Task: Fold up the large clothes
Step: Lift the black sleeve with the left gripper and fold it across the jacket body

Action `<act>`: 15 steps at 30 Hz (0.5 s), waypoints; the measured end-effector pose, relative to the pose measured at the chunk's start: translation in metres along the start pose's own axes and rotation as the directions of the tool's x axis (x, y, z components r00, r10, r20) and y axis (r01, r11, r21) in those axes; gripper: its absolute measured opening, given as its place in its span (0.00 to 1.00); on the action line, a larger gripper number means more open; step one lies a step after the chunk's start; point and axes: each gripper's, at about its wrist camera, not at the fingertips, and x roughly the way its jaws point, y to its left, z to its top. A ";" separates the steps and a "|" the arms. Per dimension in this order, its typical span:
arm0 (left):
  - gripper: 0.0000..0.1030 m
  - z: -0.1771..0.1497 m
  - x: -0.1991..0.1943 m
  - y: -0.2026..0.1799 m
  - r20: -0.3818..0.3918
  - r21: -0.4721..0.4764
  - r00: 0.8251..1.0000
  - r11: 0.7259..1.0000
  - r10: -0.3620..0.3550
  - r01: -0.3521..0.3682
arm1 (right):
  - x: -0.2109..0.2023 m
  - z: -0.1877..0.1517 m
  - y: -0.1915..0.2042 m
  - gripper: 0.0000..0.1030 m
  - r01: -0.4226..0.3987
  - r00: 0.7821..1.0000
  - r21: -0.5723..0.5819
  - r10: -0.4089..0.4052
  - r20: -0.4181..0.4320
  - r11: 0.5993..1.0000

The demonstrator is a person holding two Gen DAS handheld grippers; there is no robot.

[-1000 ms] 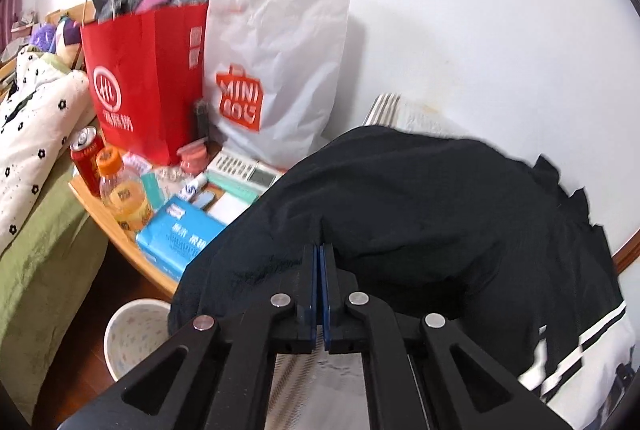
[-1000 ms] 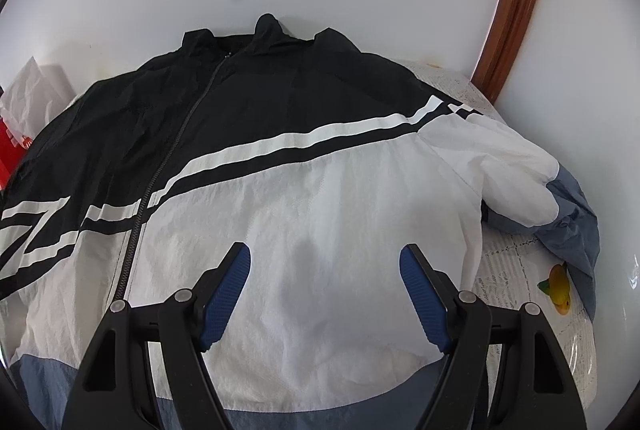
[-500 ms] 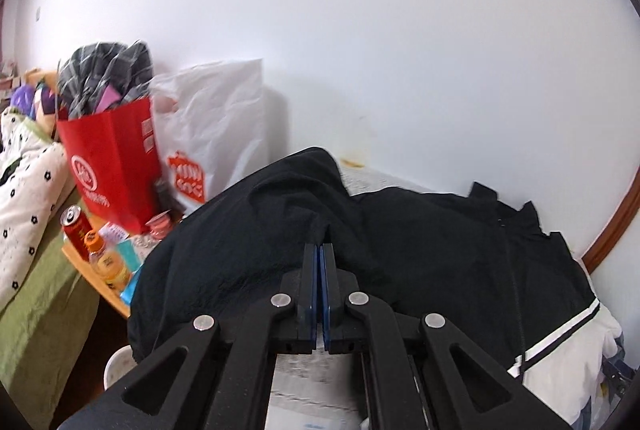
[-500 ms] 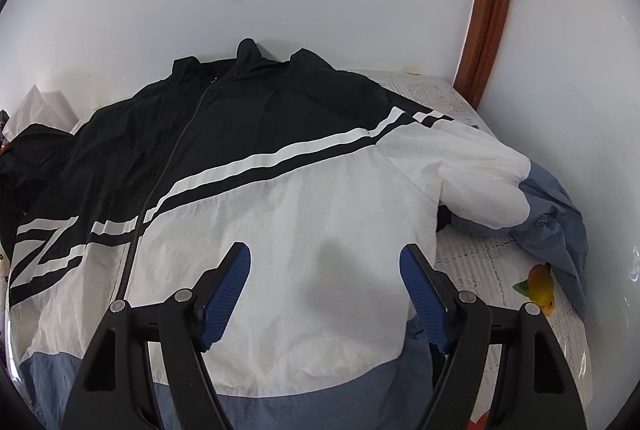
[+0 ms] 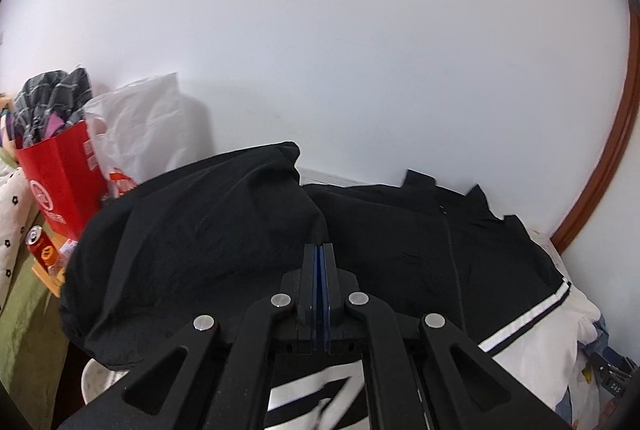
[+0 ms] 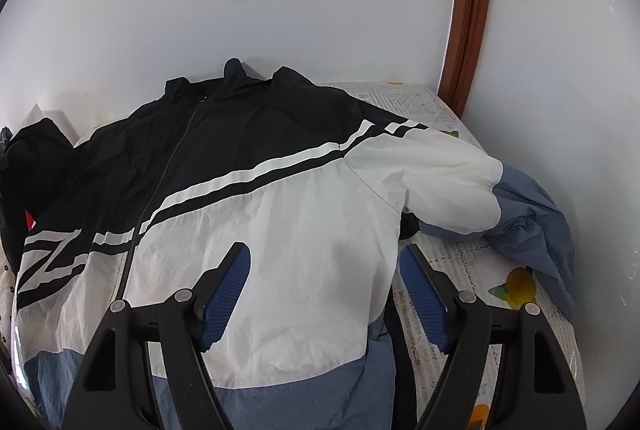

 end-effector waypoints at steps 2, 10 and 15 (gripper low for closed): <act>0.02 -0.003 0.003 -0.016 -0.009 0.023 1.000 0.999 -0.022 0.022 | -0.001 0.000 -0.002 0.74 0.000 1.000 0.000 0.000 0.002 1.000; 0.02 -0.029 0.030 -0.058 -0.110 0.056 0.990 0.994 -0.088 0.095 | -0.004 -0.005 -0.012 0.74 0.016 1.000 -0.002 -0.016 0.000 1.000; 0.02 -0.045 0.041 -0.061 -0.170 0.047 0.981 0.993 -0.098 0.107 | -0.001 -0.010 -0.014 0.74 0.018 1.000 -0.008 -0.018 -0.015 1.000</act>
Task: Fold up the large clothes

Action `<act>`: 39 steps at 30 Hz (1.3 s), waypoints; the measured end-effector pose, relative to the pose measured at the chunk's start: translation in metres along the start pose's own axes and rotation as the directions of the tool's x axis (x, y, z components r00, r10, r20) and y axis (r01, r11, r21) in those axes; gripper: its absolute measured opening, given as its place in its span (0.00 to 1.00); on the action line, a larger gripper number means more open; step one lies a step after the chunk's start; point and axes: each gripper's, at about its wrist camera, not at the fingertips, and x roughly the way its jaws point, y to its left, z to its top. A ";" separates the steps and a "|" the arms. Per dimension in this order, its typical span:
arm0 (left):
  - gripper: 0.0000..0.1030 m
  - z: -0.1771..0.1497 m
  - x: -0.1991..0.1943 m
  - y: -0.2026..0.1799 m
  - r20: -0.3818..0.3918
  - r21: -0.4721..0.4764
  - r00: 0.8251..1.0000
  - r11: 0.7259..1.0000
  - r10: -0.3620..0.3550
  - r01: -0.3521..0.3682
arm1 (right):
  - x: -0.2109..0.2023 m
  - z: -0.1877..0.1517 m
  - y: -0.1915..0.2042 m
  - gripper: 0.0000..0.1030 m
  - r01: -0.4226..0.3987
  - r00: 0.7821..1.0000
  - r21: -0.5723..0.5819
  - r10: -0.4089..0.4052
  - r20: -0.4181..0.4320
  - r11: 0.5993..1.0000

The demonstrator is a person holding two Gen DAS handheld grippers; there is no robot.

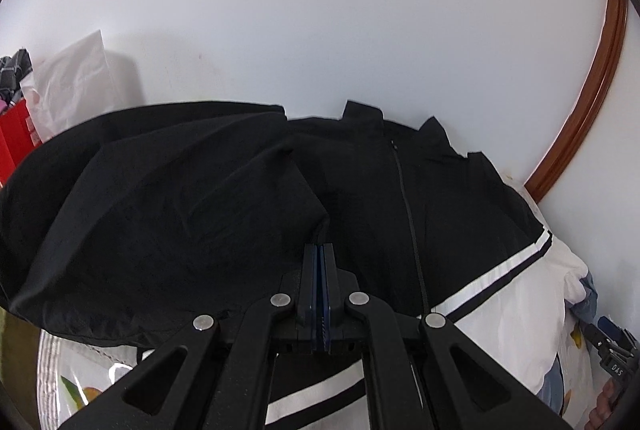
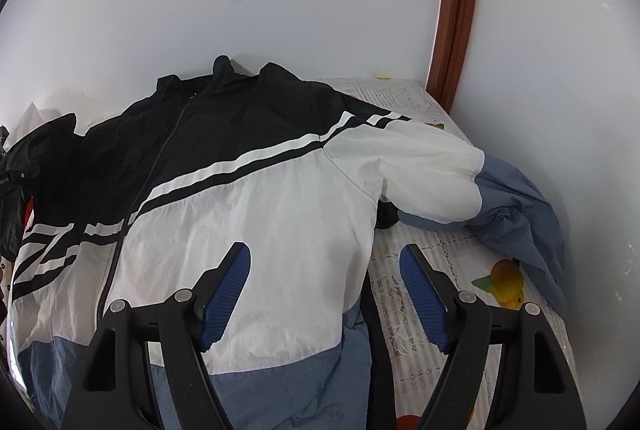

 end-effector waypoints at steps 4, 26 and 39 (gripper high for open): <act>0.07 -0.009 0.000 -0.002 -0.042 0.008 0.999 1.000 -0.023 0.024 | 0.000 0.002 0.010 0.74 -0.008 1.000 -0.027 0.008 0.000 1.000; 0.62 -0.084 -0.103 0.159 -0.009 -0.211 0.997 0.974 0.082 -0.082 | -0.024 0.007 0.182 0.74 -0.186 0.980 -0.262 0.198 0.020 0.947; 0.62 -0.073 -0.055 0.303 0.058 -0.332 0.998 0.943 0.012 0.008 | 0.013 -0.011 0.205 0.74 -0.098 0.995 -0.276 0.088 -0.048 0.956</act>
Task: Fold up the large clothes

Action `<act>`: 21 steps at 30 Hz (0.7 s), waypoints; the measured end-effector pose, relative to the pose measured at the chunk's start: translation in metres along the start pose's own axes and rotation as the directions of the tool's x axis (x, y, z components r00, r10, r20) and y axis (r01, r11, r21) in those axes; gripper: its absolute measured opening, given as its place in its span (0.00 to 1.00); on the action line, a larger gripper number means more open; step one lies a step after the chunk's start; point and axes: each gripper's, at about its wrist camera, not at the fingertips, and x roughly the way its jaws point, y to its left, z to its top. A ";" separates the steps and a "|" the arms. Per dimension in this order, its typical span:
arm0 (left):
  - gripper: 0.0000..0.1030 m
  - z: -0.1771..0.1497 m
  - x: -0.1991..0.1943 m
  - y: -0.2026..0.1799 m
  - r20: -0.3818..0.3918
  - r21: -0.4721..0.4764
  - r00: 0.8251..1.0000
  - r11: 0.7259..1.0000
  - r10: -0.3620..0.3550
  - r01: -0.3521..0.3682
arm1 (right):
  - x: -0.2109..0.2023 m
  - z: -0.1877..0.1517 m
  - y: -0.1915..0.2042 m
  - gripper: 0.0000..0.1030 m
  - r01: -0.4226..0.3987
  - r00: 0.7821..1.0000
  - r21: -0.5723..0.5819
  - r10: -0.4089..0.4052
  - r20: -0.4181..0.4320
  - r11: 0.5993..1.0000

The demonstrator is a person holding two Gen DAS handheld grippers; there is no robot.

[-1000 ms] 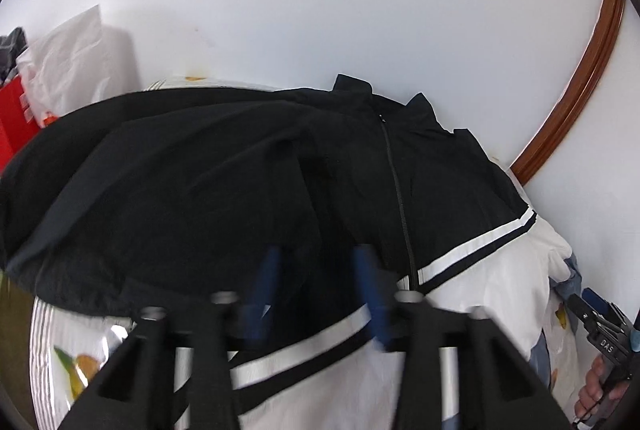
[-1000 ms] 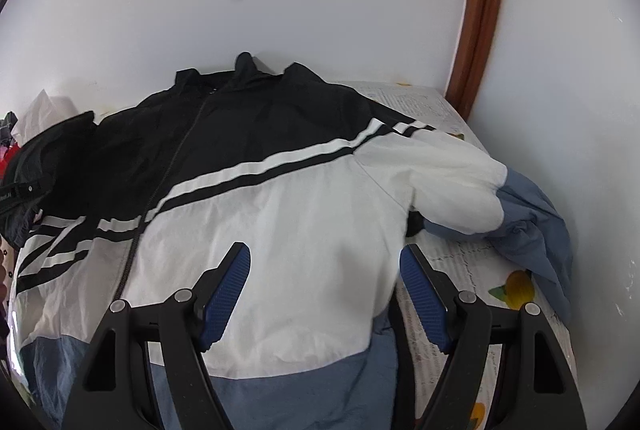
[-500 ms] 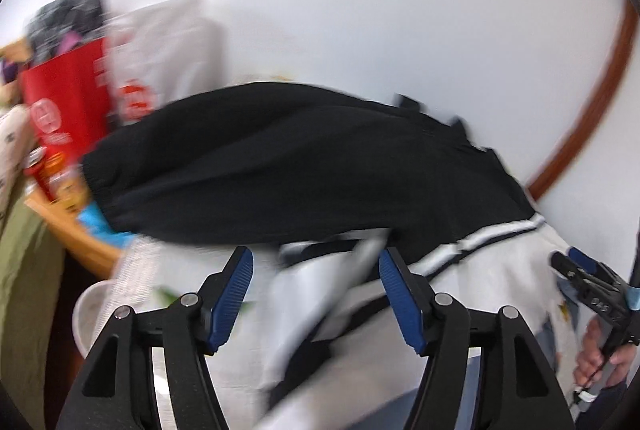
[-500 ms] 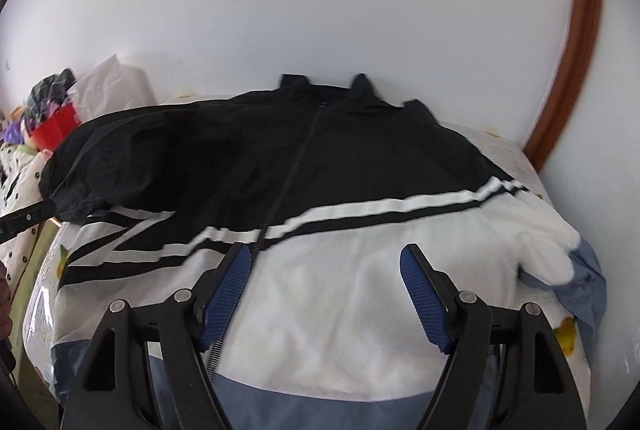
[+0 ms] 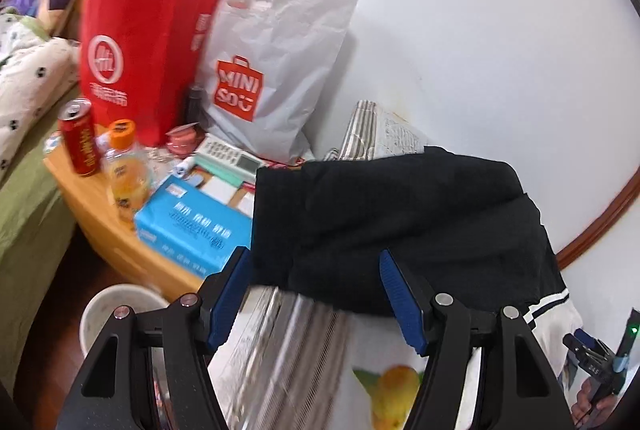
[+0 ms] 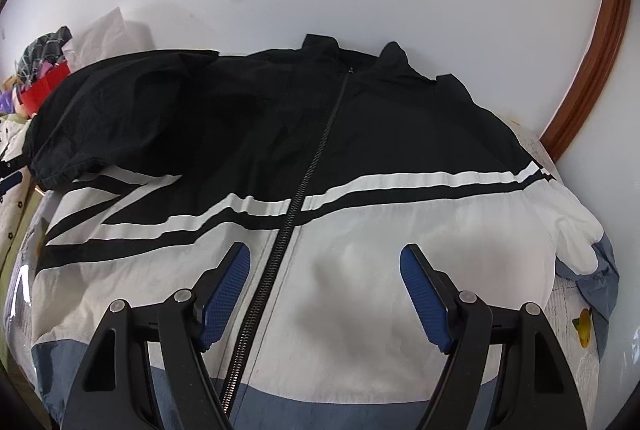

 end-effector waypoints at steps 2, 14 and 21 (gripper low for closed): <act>0.62 0.004 0.017 0.004 -0.013 0.015 1.000 1.000 -0.005 0.006 | 0.004 0.001 -0.001 0.74 0.012 1.000 0.008 -0.012 -0.006 1.000; 0.23 0.012 0.030 -0.022 0.032 0.099 0.999 0.995 0.020 -0.023 | 0.012 0.002 -0.006 0.74 0.029 0.999 0.028 -0.028 -0.020 0.999; 0.20 0.016 -0.002 -0.083 0.066 0.189 0.997 0.982 -0.028 0.015 | -0.001 -0.003 -0.018 0.74 0.008 1.000 0.036 -0.008 0.009 0.999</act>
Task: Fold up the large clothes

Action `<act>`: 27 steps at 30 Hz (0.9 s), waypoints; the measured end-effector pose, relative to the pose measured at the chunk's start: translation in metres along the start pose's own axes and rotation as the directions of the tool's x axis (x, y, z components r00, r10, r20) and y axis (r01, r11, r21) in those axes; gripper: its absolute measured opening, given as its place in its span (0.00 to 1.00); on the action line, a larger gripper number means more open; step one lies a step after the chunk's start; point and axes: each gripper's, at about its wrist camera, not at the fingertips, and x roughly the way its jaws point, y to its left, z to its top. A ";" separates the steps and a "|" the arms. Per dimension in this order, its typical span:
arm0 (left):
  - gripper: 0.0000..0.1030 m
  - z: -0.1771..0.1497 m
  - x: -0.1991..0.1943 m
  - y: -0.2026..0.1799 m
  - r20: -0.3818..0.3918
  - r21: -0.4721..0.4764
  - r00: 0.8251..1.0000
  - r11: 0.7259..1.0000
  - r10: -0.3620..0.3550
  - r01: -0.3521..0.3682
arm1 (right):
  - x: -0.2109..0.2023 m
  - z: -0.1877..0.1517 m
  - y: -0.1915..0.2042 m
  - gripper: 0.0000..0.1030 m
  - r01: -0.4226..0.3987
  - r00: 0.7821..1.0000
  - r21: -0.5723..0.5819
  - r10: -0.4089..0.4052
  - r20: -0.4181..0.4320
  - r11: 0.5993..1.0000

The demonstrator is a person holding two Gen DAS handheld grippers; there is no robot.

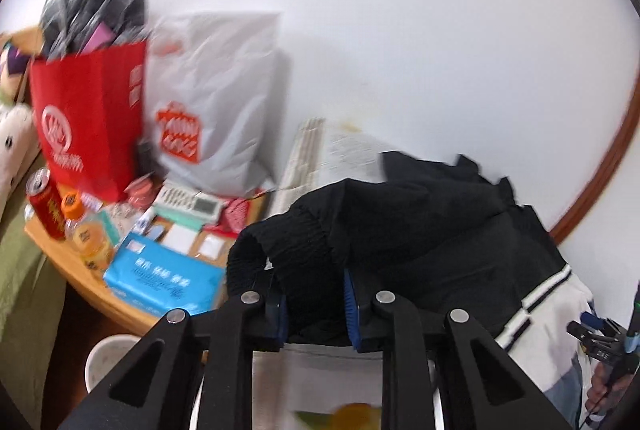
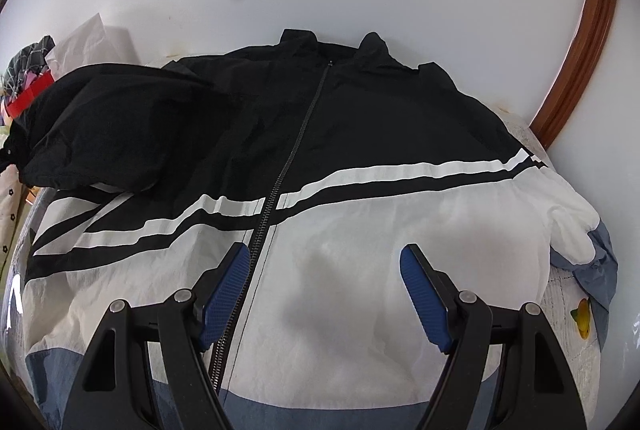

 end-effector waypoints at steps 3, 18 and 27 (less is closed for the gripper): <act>0.20 0.005 -0.011 -0.034 0.018 0.040 1.000 0.999 -0.011 0.010 | -0.012 -0.002 -0.009 0.74 -0.001 1.000 0.000 0.001 0.023 1.000; 0.20 0.001 0.008 -0.216 -0.063 0.162 0.982 0.969 -0.176 0.184 | -0.063 -0.033 -0.128 0.74 0.079 0.994 0.110 -0.087 0.067 0.991; 0.24 -0.023 0.040 -0.291 -0.166 0.163 0.953 0.946 -0.253 0.280 | -0.067 -0.053 -0.174 0.74 0.111 0.992 0.145 -0.118 0.045 0.983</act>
